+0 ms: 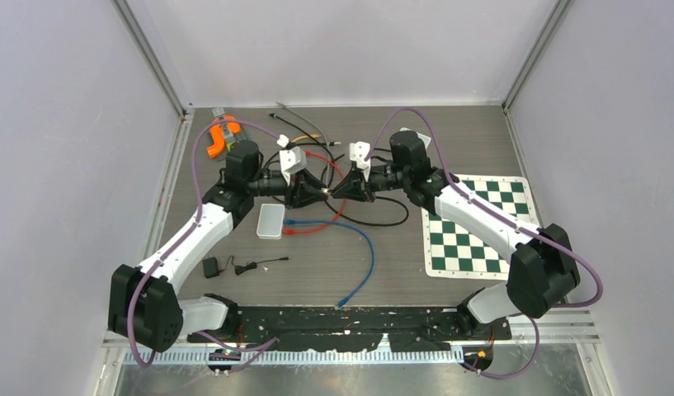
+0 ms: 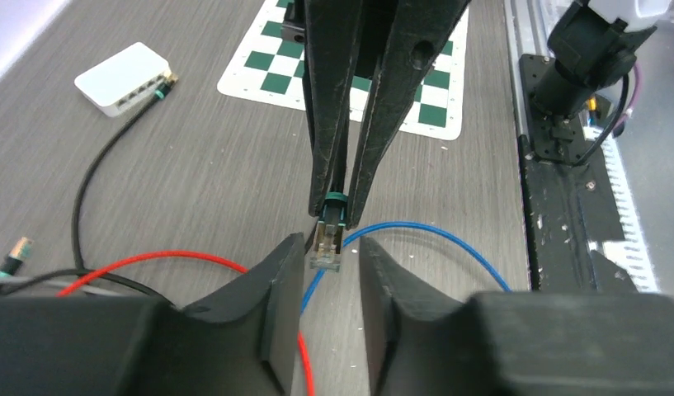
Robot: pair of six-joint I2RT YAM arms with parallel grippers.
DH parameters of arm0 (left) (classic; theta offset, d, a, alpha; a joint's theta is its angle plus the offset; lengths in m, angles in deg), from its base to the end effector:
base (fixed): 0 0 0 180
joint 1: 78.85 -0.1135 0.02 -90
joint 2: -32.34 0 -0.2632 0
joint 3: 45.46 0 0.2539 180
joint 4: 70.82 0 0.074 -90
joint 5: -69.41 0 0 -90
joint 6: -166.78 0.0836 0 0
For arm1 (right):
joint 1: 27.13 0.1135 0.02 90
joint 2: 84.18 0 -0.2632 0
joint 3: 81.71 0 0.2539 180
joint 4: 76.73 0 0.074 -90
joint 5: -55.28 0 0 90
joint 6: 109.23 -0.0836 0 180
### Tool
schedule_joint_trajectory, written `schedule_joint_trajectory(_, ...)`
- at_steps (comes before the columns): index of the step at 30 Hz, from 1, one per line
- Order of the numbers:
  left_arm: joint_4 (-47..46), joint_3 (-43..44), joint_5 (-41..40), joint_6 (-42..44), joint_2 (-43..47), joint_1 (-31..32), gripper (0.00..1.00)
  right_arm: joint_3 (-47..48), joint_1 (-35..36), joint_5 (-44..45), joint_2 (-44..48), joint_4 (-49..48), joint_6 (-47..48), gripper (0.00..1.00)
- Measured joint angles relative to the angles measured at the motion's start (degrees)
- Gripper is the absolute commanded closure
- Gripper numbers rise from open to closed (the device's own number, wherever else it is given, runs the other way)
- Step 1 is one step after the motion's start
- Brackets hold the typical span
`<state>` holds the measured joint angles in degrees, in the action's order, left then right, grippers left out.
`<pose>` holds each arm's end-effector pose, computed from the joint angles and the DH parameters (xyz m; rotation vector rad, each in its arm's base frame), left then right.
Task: Insert the plug into the switch port
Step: Pick up the connector from the center of the board, then insert the connector into the switch port.
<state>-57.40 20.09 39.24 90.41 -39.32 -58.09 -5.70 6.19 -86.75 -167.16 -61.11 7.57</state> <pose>0.2540 -0.1736 0.2975 1.1845 1.4465 -1.0707 0.2610 0.2504 0.2957 -1.4294 1.2828 0.9592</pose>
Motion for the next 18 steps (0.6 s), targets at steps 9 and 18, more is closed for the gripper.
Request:
schedule_joint_trajectory(9, 6.1, 1.0, -14.1, -9.4, 1.5, -3.7, 0.01, -0.8, 0.1, 10.8, 2.1, -0.6, 4.2, 0.95)
schedule_joint_trajectory(18, 10.6, 0.5, -34.1, -24.5, 6.8, -19.3, 0.00, 6.0, 1.4, 27.1, 0.5, 6.2, 14.7, 0.95)
